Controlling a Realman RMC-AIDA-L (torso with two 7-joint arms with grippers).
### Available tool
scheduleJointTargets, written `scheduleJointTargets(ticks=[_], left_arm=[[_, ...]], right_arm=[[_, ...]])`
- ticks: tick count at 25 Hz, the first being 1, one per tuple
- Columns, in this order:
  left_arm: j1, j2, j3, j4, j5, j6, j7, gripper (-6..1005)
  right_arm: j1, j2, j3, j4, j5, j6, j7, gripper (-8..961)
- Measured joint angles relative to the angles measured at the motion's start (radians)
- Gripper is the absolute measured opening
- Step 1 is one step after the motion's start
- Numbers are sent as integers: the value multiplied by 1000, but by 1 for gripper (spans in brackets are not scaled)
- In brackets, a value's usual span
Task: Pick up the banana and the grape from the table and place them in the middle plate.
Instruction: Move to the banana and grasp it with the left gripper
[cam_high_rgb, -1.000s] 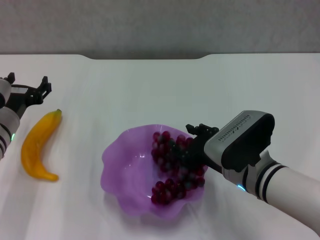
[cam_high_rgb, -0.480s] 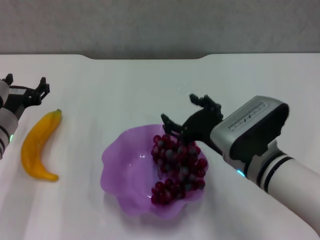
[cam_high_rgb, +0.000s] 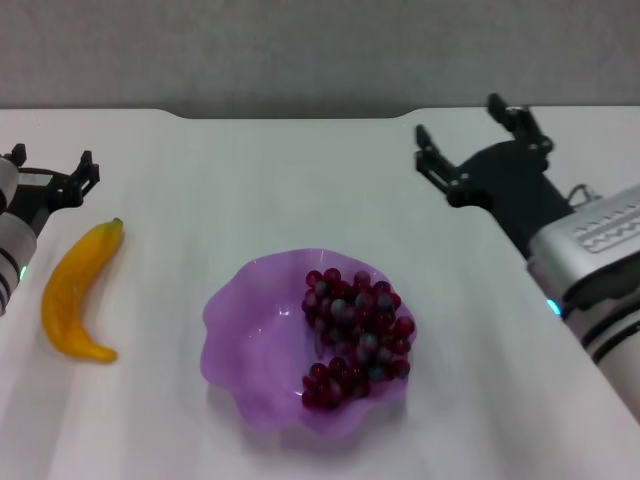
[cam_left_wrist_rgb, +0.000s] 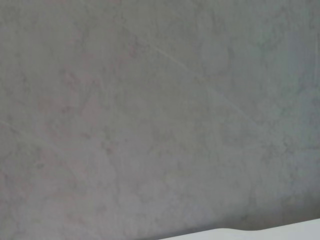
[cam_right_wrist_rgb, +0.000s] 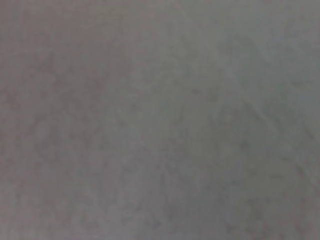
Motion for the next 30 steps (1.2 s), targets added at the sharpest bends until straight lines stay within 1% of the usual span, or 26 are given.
scheduleJointTargets(ticks=[4,7,12,16,19,22,25,27,30], left_arm=[[1,-1,0,0,0,0,0,881],[1,-2,0,0,0,1,0,881],[2,-2,-1,0,-2,-2,-2,881],[4,-2,-8,0,-5,-1,1,881],[6,-2,-9,0,-5,2,1,882],[6,-2,-9,0,-5,3,0,882],[6,-2,-9,0,-5,4,-1,882],[7,-2,-9,0,-5,4,0,882],[8,-1,-8,0,-2,4,2,882]], right_arm=[[2,-3,36,67,-3,-19,97,894],[4,-4,62,115,-4,-51,131,893],[-26,-2,131,154,-1,-119,142,892],[-43,-2,185,192,0,-142,210,891],[-33,-5,214,257,-2,-144,309,891],[-19,-5,235,307,-3,-145,361,891],[-7,-6,248,342,-7,-147,376,892],[18,-4,249,391,-8,-148,377,892],[23,-2,248,411,-8,-148,377,892]])
